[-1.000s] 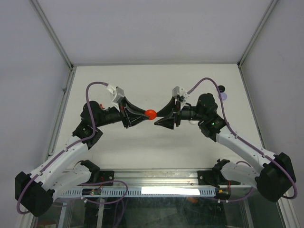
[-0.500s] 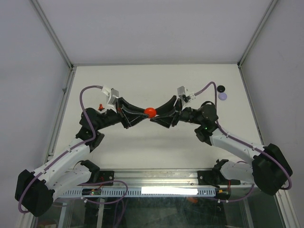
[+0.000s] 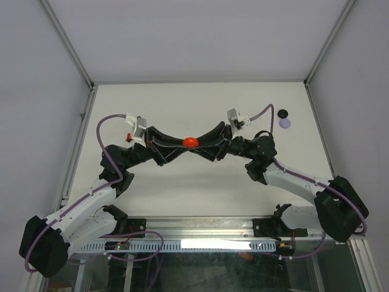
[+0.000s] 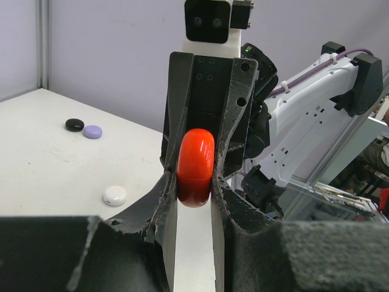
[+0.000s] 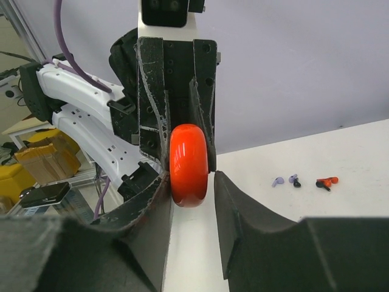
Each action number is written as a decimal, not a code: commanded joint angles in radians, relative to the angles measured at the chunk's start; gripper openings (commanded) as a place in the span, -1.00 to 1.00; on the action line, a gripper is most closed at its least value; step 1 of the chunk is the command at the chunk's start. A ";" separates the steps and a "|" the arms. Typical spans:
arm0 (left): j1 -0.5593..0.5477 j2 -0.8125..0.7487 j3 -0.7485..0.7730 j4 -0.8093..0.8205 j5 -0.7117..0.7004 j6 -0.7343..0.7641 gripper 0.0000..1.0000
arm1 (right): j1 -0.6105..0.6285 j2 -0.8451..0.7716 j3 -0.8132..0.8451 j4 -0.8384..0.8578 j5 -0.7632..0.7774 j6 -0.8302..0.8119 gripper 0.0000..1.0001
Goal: Insert the wireless bluetooth earbuds into the charging case
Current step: Pick up the charging case at the center of the board, then open the charging case.
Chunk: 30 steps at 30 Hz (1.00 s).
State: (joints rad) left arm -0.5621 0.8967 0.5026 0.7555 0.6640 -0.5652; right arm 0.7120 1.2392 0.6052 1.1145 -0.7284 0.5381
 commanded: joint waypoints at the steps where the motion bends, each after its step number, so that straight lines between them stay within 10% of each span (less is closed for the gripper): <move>1: -0.014 -0.006 -0.014 0.124 0.006 -0.016 -1.00 | 0.017 0.024 0.007 0.100 0.030 0.036 -0.30; 8: -0.022 -0.002 -0.021 0.129 0.008 -0.010 -1.00 | 0.018 0.037 0.010 0.127 0.008 0.046 -0.69; 13: -0.022 -0.046 0.002 -0.019 -0.013 0.064 -0.41 | 0.012 0.004 0.003 0.050 -0.001 -0.023 -1.00; 22: -0.022 -0.119 0.077 -0.302 -0.029 0.192 0.53 | -0.002 -0.089 0.016 -0.155 -0.049 -0.184 -1.00; 30: -0.022 -0.049 0.163 -0.393 -0.029 0.214 0.69 | -0.002 -0.115 0.024 -0.231 -0.102 -0.248 -1.00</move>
State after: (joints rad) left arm -0.5774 0.8173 0.5919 0.4164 0.6445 -0.3977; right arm 0.7132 1.1576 0.6033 0.9089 -0.7971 0.3477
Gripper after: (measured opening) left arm 0.842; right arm 0.241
